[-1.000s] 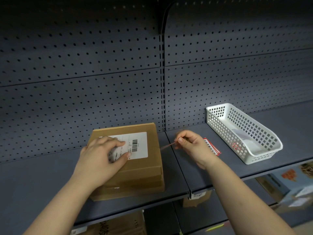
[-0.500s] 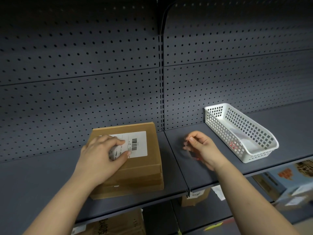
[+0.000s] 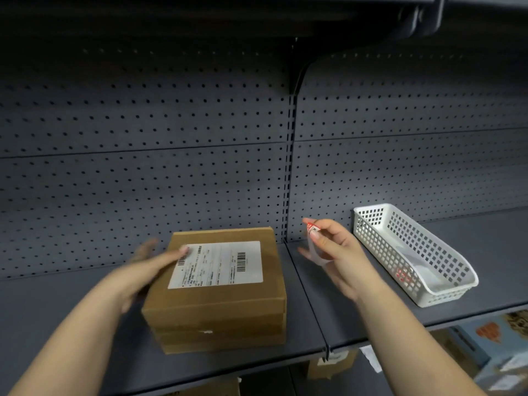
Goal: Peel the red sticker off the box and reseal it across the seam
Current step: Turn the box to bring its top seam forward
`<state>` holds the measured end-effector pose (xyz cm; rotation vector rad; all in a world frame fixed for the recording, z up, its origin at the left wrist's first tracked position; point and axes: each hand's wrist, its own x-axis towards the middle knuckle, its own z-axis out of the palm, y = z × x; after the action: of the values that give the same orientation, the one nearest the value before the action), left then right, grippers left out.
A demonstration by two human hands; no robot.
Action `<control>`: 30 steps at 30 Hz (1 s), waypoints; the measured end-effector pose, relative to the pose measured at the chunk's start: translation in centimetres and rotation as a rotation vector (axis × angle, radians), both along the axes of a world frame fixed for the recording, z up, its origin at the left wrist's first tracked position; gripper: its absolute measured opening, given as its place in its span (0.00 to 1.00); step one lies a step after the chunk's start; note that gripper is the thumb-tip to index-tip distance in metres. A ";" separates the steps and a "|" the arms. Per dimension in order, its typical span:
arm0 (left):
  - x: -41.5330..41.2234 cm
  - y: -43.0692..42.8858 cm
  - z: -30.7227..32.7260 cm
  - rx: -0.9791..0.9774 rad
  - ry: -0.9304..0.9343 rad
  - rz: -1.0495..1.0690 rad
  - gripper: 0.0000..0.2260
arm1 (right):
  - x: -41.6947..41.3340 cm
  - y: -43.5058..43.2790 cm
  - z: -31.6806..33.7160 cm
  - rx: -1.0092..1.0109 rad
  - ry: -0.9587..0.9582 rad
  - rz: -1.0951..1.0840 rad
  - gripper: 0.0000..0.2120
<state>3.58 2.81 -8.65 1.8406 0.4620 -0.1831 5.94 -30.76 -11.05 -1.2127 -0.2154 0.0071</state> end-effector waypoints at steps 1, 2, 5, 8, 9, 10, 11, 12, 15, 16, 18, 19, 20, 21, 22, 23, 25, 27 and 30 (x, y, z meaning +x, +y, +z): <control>-0.2 -0.2 -0.1 -0.015 0.099 -0.080 0.49 | 0.0 0.9 0.2 0.015 0.041 -0.001 0.04; -0.5 -0.4 -0.1 -0.015 0.151 -0.142 0.47 | -0.1 1.9 0.4 0.024 0.068 0.011 0.02; -0.4 -0.8 -0.7 0.013 0.105 -0.165 0.34 | -0.3 4.1 0.7 0.036 0.106 0.052 0.05; -0.6 -1.0 -1.0 -0.047 -0.006 -0.111 0.28 | 0.1 5.2 0.9 0.037 0.130 0.010 0.04; -0.7 -1.1 -1.0 -0.077 -0.057 -0.089 0.31 | 0.4 5.4 1.1 0.046 0.125 -0.010 0.03; -0.8 -1.2 -0.9 -0.098 -0.114 -0.070 0.36 | 0.6 5.5 1.5 0.056 0.112 -0.030 0.02; -0.9 -1.2 -0.9 -0.096 -0.175 -0.054 0.43 | 0.8 5.5 1.8 0.067 0.096 -0.049 0.02; -1.1 -1.3 -0.9 -0.089 -0.224 -0.044 0.48 | 0.8 5.5 2.2 0.073 0.072 -0.061 0.02; -2.0 -1.2 -1.1 -0.068 -0.352 -0.049 0.55 | 0.4 5.3 3.0 0.109 0.015 -0.071 0.14; -2.5 -1.2 -1.4 -0.072 -0.393 -0.060 0.57 | 0.2 5.0 2.9 0.139 0.015 -0.064 0.19; -3.3 -1.3 -2.3 -0.064 -0.458 -0.093 0.61 | -0.6 4.3 2.4 0.170 0.021 -0.026 0.22; -3.7 -1.3 -2.8 -0.052 -0.480 -0.104 0.62 | -1.0 4.0 2.0 0.169 0.016 -0.002 0.22; -4.1 -1.3 -3.3 -0.034 -0.500 -0.107 0.63 | -1.4 3.8 1.5 0.170 0.015 0.023 0.22; -4.4 -1.2 -3.9 -0.006 -0.519 -0.105 0.64 | -1.8 3.6 0.9 0.176 0.012 0.047 0.21; -4.8 -1.1 -4.4 0.014 -0.539 -0.098 0.63 | -2.1 3.4 0.4 0.187 0.010 0.065 0.21; -5.0 -1.0 -4.9 0.025 -0.561 -0.093 0.62 | -2.3 3.3 0.0 0.200 0.012 0.076 0.21; -5.2 -0.6 -5.7 0.053 -0.611 -0.118 0.58 | -2.6 3.2 -0.6 0.205 0.017 0.081 0.21; -5.3 -0.3 -5.9 0.091 -0.646 -0.154 0.54 | -2.7 3.2 -0.8 0.183 0.021 0.076 0.19; -5.1 0.4 -5.7 0.106 -0.639 -0.217 0.50 | -2.4 3.2 -0.4 0.155 0.025 0.044 0.07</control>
<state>-1.56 3.19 -14.30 1.9279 -0.1771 0.2869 3.52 -27.59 -11.40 -1.0531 -0.2174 0.0433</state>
